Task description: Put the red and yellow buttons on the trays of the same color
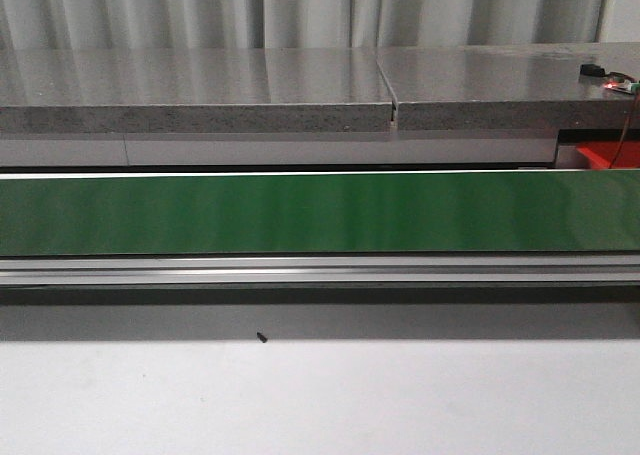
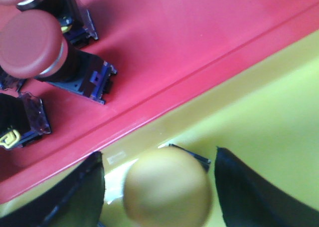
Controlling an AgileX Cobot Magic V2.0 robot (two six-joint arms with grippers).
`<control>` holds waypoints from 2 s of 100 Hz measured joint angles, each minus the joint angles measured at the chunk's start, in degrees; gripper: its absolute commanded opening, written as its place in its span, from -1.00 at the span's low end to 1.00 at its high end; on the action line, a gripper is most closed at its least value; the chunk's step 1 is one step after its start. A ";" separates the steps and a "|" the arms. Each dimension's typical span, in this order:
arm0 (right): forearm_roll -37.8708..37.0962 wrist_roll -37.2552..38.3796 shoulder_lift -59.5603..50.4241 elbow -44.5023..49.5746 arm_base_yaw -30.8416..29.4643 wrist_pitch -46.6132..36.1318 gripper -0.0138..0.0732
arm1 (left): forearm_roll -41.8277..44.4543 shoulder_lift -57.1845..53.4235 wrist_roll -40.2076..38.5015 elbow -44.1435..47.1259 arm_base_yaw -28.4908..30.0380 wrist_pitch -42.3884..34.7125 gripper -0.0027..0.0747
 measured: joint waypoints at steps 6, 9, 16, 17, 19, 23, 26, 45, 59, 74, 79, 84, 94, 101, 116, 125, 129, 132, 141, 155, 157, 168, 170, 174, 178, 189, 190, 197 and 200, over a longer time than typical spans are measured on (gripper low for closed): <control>0.09 0.00 0.00 0.00 0.00 0.36 0.44 | 0.00 0.00 0.00 0.00 0.00 0.00 -0.98; 0.09 0.00 -0.11 0.00 0.00 0.44 0.44 | 0.00 0.00 0.00 0.00 0.00 0.00 -0.98; 0.09 -0.11 -0.95 0.00 0.00 0.74 0.44 | 0.00 0.00 0.00 0.00 0.00 0.00 -0.98; 0.09 -0.11 -1.19 0.00 0.00 0.74 0.44 | 0.00 0.00 0.00 0.00 0.00 0.00 -0.98; 0.09 -0.23 -1.49 0.00 0.00 0.86 0.44 | 0.00 0.00 0.00 0.00 0.00 0.00 -0.98; 0.09 -0.48 -2.50 0.00 0.00 0.86 0.44 | 0.00 0.00 0.00 0.00 0.00 0.00 -0.98; 0.09 -0.62 -3.29 0.00 0.00 0.86 0.44 | 0.00 0.00 0.00 0.00 0.00 0.00 -0.98; 0.09 -1.33 -9.11 0.00 0.87 1.15 0.43 | 0.00 0.00 0.00 0.00 0.00 0.00 -0.98; 0.09 -2.89 -13.22 0.00 4.10 2.43 0.20 | 0.00 0.00 0.00 0.00 0.00 0.00 -0.98; 0.09 -5.00 -17.64 0.00 9.61 4.11 -0.29 | 0.00 0.00 0.00 0.00 0.00 0.00 -0.98; 0.09 -5.16 -18.99 0.00 11.49 4.77 -0.47 | 0.00 0.00 0.00 0.00 0.00 0.00 -0.98; 0.09 -5.23 -20.25 0.00 13.26 5.30 -0.67 | 0.00 0.00 0.00 0.00 0.00 0.00 -0.98; 0.09 -5.37 -22.69 0.00 16.63 6.88 -0.83 | 0.00 0.00 0.00 0.00 0.00 0.00 -0.98; 0.09 -5.41 -24.19 0.00 18.36 7.93 -0.82 | 0.00 0.00 0.00 0.00 0.00 0.00 -0.98; 0.09 -5.51 -27.21 0.00 20.83 9.39 -0.82 | 0.00 0.00 0.00 0.00 0.00 0.00 -0.98; 0.09 -5.51 -28.95 0.00 21.95 10.70 -0.82 | 0.00 0.00 0.00 0.00 0.00 0.00 -0.98; 0.09 -5.51 -29.69 0.10 22.57 11.28 -0.82 | 0.00 0.00 0.00 0.00 0.00 0.00 -0.98; 0.09 -5.51 -30.22 0.10 22.80 11.47 -0.82 | 0.00 0.00 0.00 0.00 0.00 0.00 -0.98; 0.09 -5.51 -32.07 1.39 23.99 11.57 -0.82 | 0.00 0.00 0.00 0.00 0.00 0.00 -0.98; 0.09 -5.63 -35.05 5.45 26.12 10.30 -0.82 | 0.00 0.00 0.00 0.00 0.00 0.00 -0.98; 0.09 -5.63 -35.55 6.18 26.51 9.84 -0.82 | 0.00 0.00 0.00 0.00 0.00 0.00 -0.98; 0.09 -5.63 -38.12 10.04 28.88 7.15 -0.82 | 0.00 0.00 0.00 0.00 0.00 0.00 -0.98; 0.09 -5.63 -38.61 10.46 29.37 6.61 -0.82 | 0.00 0.00 0.00 0.00 0.00 0.00 -0.98; 0.09 -5.63 -39.55 11.71 30.18 5.66 -0.82 | 0.00 0.00 0.00 0.00 0.00 0.00 -0.98; 0.09 -5.63 -40.38 12.85 30.66 5.19 -0.82 | 0.00 0.00 0.00 0.00 0.00 0.00 -0.98; -2.15 -1.85 -41.98 15.18 31.09 4.84 -0.82 | 0.00 0.00 0.00 0.00 0.00 0.00 -0.98; -2.56 -0.60 -42.16 15.30 31.09 4.84 -0.82 | 0.00 0.00 0.00 0.00 0.00 0.00 -0.98; -8.25 7.73 -43.22 16.32 31.24 5.13 -0.82 | 0.00 0.00 0.00 0.00 0.00 0.00 -0.98; -11.86 11.59 -43.65 16.61 31.24 5.40 -0.82 | 0.00 0.00 0.00 0.00 0.00 0.00 -0.98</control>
